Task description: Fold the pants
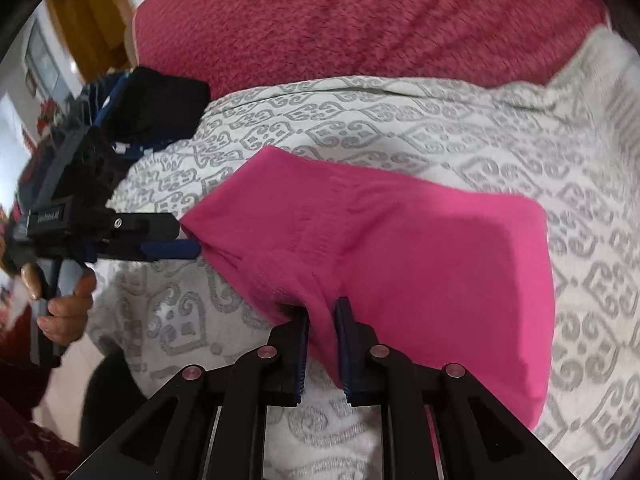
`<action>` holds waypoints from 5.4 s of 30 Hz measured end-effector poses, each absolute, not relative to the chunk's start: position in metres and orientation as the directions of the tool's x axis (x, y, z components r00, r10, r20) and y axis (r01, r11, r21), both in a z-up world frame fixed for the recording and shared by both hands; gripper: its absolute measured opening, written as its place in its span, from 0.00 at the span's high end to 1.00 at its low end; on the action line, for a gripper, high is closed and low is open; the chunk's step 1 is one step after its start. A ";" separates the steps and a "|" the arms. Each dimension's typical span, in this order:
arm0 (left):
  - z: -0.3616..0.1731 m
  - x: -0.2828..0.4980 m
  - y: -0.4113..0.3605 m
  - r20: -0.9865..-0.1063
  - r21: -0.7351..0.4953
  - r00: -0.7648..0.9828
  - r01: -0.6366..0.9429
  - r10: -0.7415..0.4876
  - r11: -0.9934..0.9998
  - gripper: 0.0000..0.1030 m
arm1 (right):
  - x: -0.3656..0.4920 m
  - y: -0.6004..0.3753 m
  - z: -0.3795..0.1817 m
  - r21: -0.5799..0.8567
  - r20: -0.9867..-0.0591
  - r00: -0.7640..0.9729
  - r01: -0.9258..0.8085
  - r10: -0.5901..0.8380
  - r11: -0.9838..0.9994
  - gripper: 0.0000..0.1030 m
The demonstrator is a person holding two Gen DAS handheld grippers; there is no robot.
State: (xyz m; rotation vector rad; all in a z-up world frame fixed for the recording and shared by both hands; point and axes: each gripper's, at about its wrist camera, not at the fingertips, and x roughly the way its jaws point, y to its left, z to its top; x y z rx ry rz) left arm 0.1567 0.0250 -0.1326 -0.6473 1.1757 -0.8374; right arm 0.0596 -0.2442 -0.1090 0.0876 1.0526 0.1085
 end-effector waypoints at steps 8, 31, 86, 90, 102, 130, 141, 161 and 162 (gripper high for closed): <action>-0.145 0.166 -0.044 -0.570 -0.800 -0.017 0.240 -0.822 0.550 0.27 | 0.050 -0.241 -0.106 0.119 -0.866 0.482 -0.062 0.135 0.991 0.88; -0.130 0.179 -0.064 -0.574 -0.795 0.044 0.206 -0.817 0.570 0.83 | 0.035 -0.248 -0.099 0.209 -0.845 0.494 -0.045 0.203 0.977 0.82; -0.153 0.221 0.042 -0.861 -0.306 0.311 0.317 -0.403 0.898 0.35 | 0.095 -0.319 -0.141 0.129 -0.947 0.320 0.317 0.022 0.940 0.42; -0.153 0.221 0.041 -0.860 -0.304 0.313 0.323 -0.404 0.896 0.34 | 0.092 -0.319 -0.140 0.138 -0.946 0.323 0.327 0.027 0.935 0.41; -0.151 0.229 0.021 -0.861 -0.265 0.296 0.432 -0.413 0.862 0.34 | 0.101 -0.320 -0.136 0.176 -0.937 0.343 0.298 0.067 0.938 0.41; -0.130 0.217 -0.005 -0.810 -0.159 0.399 0.557 -0.430 0.815 0.78 | 0.121 -0.315 -0.132 0.261 -0.879 0.463 0.264 0.116 0.929 0.81; -0.073 0.205 -0.035 -0.751 -0.111 0.470 0.603 -0.464 0.790 0.78 | 0.096 -0.323 -0.067 0.203 -0.827 0.561 0.249 0.030 0.947 0.81; -0.010 0.289 -0.190 -0.668 0.025 0.552 0.687 -0.499 0.726 0.78 | 0.120 -0.433 0.020 0.002 -0.728 0.631 0.392 -0.267 0.920 0.81; -0.011 0.295 -0.198 -0.667 0.033 0.556 0.688 -0.497 0.725 0.78 | 0.123 -0.437 0.021 -0.005 -0.724 0.631 0.398 -0.278 0.918 0.81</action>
